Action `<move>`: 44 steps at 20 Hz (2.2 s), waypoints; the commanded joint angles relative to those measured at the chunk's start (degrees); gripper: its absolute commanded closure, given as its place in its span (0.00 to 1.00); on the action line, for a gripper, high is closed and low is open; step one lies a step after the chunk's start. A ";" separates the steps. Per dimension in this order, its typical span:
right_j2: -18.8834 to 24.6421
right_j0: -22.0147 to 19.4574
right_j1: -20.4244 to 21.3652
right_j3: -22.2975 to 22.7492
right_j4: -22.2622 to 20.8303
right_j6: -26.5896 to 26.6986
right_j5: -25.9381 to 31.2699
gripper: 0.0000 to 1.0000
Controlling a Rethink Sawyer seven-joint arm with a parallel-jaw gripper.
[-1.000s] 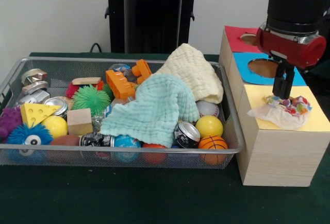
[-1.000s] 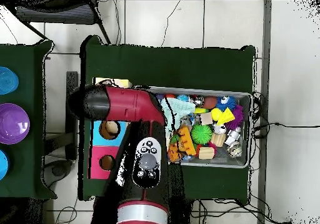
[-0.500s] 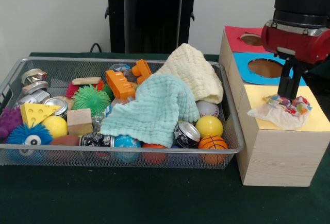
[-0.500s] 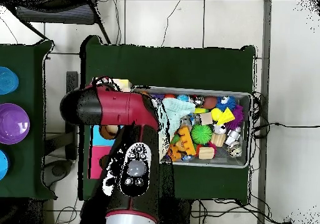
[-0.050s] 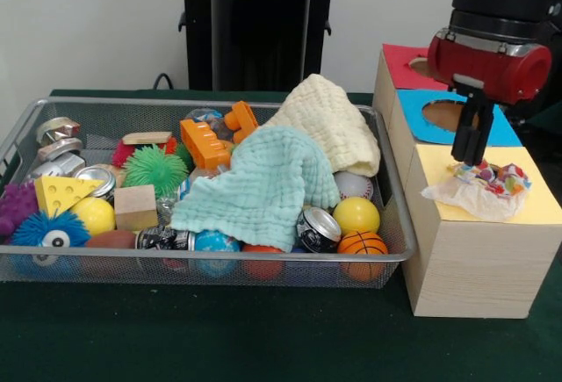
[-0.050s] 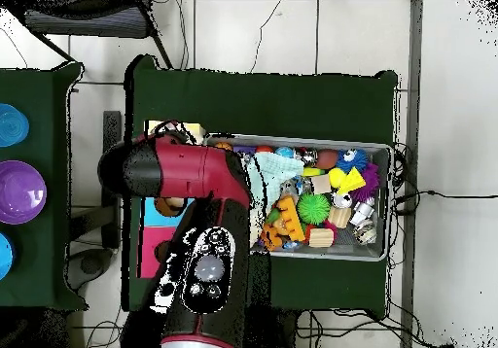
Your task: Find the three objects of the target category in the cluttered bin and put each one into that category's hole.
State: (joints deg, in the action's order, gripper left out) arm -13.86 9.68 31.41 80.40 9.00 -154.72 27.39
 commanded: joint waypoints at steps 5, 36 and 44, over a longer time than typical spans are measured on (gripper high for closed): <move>1.48 -2.57 -6.45 -0.37 -0.73 -5.04 -4.71 1.00; 8.63 -4.20 -4.64 0.82 1.36 -3.32 -5.29 1.00; 7.81 -3.47 -3.42 0.02 1.46 -3.41 -2.95 1.00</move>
State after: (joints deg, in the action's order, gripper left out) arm -11.56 6.41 27.04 79.66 9.12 -154.72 22.11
